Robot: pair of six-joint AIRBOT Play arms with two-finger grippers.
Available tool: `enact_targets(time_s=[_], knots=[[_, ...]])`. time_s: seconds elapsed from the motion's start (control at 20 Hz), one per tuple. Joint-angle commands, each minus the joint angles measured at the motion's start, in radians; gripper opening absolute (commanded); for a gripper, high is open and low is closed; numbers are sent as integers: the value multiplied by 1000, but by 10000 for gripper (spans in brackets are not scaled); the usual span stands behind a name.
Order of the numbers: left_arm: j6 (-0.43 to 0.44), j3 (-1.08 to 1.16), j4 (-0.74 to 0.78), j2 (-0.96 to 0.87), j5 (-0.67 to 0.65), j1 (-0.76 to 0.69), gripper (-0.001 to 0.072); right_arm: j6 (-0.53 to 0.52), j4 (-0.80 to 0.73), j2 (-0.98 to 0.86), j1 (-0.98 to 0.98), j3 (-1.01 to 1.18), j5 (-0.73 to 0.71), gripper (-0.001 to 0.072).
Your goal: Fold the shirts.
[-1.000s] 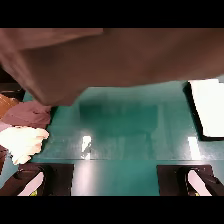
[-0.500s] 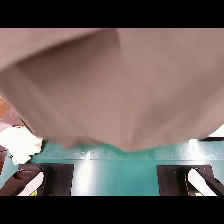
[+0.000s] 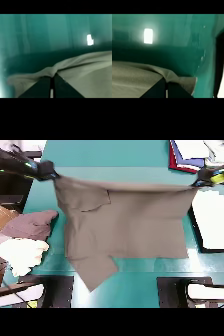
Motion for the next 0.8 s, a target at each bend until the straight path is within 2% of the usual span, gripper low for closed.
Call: enact_targets(time_s=[0.0, 0.15, 0.25, 0.3, 0.4, 0.5, 0.75], knots=[[36, -36, -44, -178, 136, 0, 23, 25, -37, -220, 47, 120, -14, 11], [53, 31, -40, -221, 215, 3, 23, 37, -40, -322, 42, 292, -29, 12], [54, 68, -40, -220, 209, 15, 23, 37, -39, -325, 29, 330, -36, 12], [58, 82, -40, -220, 177, 24, 23, 35, -43, -305, 28, 303, -40, 12], [126, 84, -35, -221, 68, 33, 23, 32, -77, -254, 26, 208, -33, 12], [144, 38, 0, -221, -27, 32, 23, 32, -98, -193, 27, 76, -62, 12], [150, -201, -40, -221, -16, 32, 23, 32, -89, -94, 42, -201, -145, 12]])
